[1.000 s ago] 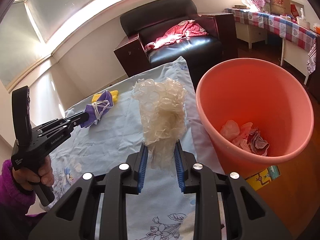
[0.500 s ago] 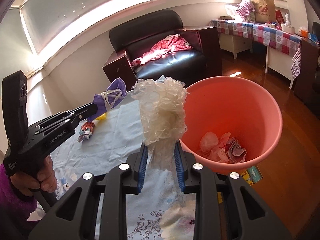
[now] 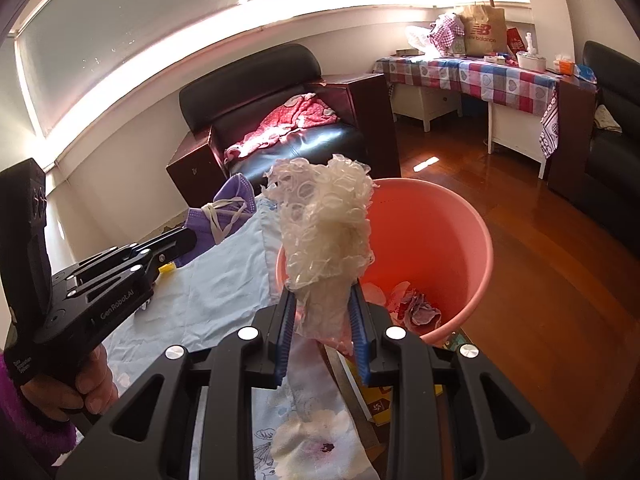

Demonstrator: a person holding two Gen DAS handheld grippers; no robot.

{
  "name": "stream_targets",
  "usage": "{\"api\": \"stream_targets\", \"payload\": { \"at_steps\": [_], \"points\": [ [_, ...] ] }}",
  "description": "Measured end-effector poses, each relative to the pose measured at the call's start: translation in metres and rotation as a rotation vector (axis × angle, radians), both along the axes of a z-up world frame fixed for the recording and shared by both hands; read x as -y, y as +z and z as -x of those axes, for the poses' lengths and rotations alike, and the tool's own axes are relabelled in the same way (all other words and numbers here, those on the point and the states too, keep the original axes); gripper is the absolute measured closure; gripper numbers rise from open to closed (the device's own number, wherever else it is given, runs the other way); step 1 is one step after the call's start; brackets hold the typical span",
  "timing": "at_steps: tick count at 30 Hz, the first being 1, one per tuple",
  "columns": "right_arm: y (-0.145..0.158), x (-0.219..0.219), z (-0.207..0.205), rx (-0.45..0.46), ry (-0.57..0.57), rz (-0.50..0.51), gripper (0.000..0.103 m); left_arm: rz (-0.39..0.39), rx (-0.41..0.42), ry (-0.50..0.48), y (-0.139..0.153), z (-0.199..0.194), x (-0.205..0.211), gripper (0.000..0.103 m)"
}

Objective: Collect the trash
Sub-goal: 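Carry the purple bag and clear plastic wrap over the pink bucket with both grippers, then open both grippers to drop the purple bag and plastic wrap into the bucket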

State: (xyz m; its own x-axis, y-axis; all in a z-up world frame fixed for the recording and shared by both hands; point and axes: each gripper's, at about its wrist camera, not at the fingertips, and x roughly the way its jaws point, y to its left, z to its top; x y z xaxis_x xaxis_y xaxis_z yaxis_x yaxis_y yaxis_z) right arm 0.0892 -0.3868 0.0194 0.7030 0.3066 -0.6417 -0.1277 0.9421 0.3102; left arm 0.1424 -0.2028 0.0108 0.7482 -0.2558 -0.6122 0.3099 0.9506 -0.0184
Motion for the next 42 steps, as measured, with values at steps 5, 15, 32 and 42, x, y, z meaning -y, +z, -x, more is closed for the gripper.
{"api": "stream_targets", "payload": {
  "at_steps": [5, 15, 32, 42],
  "points": [
    [-0.001, 0.011, -0.003, 0.002, -0.033, 0.001, 0.077, 0.016, -0.01, -0.012, -0.001, -0.008, 0.011, 0.097],
    [-0.008, 0.02, -0.017, -0.014, -0.077, 0.02, 0.077, 0.019, -0.025, -0.049, -0.009, -0.023, 0.037, 0.097],
    [-0.043, 0.018, -0.054, -0.113, -0.118, 0.071, 0.077, 0.051, -0.145, -0.076, -0.046, -0.056, 0.059, 0.097],
    [-0.056, 0.016, -0.064, -0.149, -0.122, 0.099, 0.076, 0.063, -0.206, -0.083, -0.064, -0.065, 0.062, 0.096]
  ]
}}
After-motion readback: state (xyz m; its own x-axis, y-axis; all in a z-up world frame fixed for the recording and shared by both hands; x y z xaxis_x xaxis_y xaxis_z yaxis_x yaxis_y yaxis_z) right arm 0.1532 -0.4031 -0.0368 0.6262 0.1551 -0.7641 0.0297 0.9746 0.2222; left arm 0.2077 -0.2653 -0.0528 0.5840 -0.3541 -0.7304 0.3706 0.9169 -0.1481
